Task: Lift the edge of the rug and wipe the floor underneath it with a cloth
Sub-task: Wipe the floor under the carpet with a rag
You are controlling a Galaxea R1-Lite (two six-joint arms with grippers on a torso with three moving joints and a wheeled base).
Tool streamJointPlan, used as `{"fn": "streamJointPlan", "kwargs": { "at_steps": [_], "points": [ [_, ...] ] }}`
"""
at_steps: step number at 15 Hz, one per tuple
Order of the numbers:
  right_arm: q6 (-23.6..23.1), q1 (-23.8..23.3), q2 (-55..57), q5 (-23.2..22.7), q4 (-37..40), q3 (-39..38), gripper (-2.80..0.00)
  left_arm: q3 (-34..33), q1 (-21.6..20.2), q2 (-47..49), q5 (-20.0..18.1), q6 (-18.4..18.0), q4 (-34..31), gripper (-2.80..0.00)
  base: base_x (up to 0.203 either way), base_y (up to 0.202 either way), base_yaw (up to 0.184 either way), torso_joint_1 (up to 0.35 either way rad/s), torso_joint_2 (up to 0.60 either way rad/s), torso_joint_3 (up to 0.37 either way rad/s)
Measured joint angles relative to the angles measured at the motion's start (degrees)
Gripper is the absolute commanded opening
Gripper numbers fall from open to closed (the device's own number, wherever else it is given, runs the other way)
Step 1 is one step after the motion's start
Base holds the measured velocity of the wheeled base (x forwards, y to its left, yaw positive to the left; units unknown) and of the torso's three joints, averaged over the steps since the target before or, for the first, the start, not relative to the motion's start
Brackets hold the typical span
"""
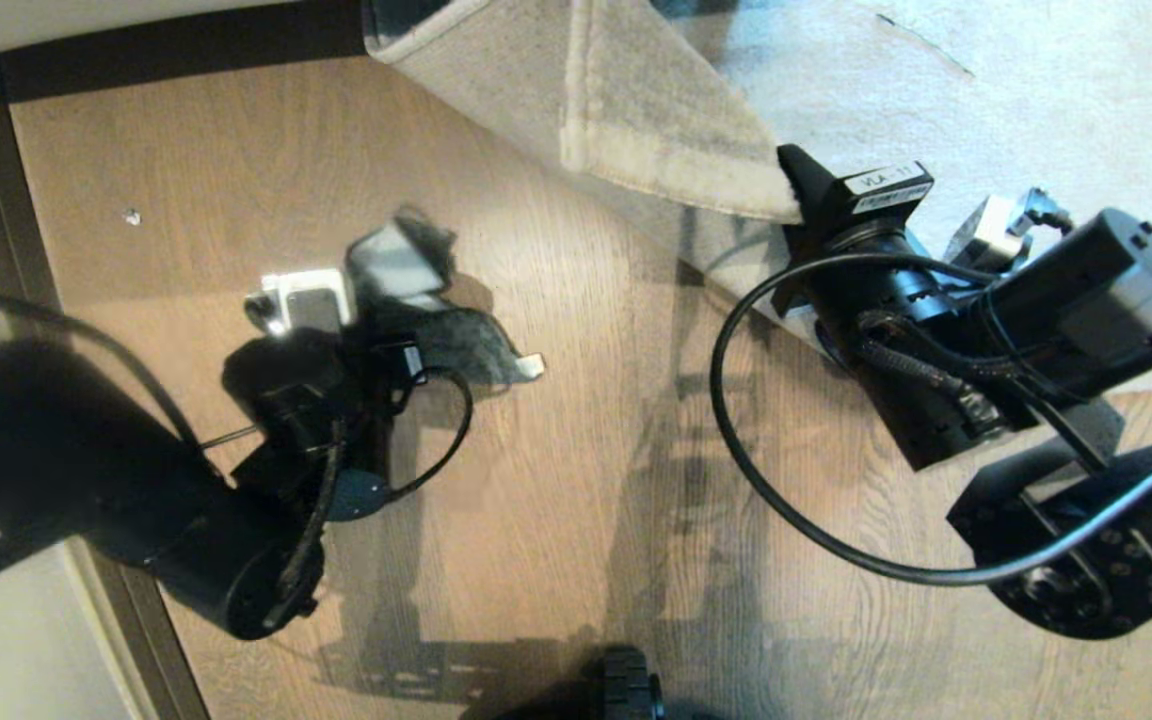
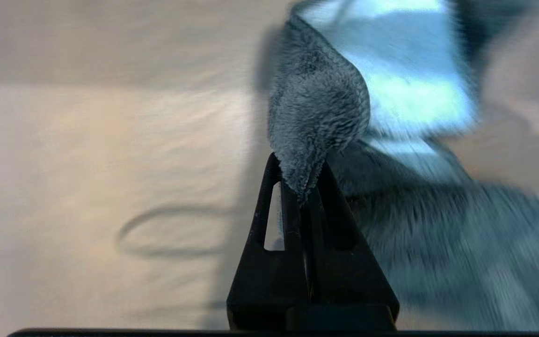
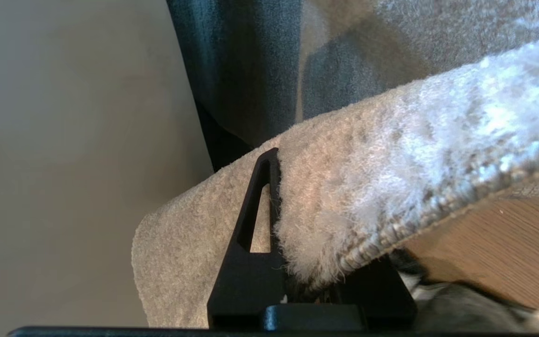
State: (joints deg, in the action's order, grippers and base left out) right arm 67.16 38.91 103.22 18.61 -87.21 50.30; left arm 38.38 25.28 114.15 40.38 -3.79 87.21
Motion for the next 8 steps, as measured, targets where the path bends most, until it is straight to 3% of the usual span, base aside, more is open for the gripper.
{"fn": "streamJointPlan", "kwargs": {
  "at_steps": [5, 8],
  "points": [
    [0.2, 0.0, 0.4, 0.0, 0.0, -0.2, -2.8, -19.6, -2.1, -11.5, 0.1, 3.1, 0.0, -2.8, 0.0, 0.0, 0.0, 0.0, 0.0, 0.0],
    [0.4, 0.0, 0.6, -0.1, 0.0, -1.0, -2.8, -28.0, -2.2, -18.3, -0.2, 3.5, 0.0, -2.8, 0.0, 0.0, 0.0, 0.0, 0.0, 0.0]
  ]
}}
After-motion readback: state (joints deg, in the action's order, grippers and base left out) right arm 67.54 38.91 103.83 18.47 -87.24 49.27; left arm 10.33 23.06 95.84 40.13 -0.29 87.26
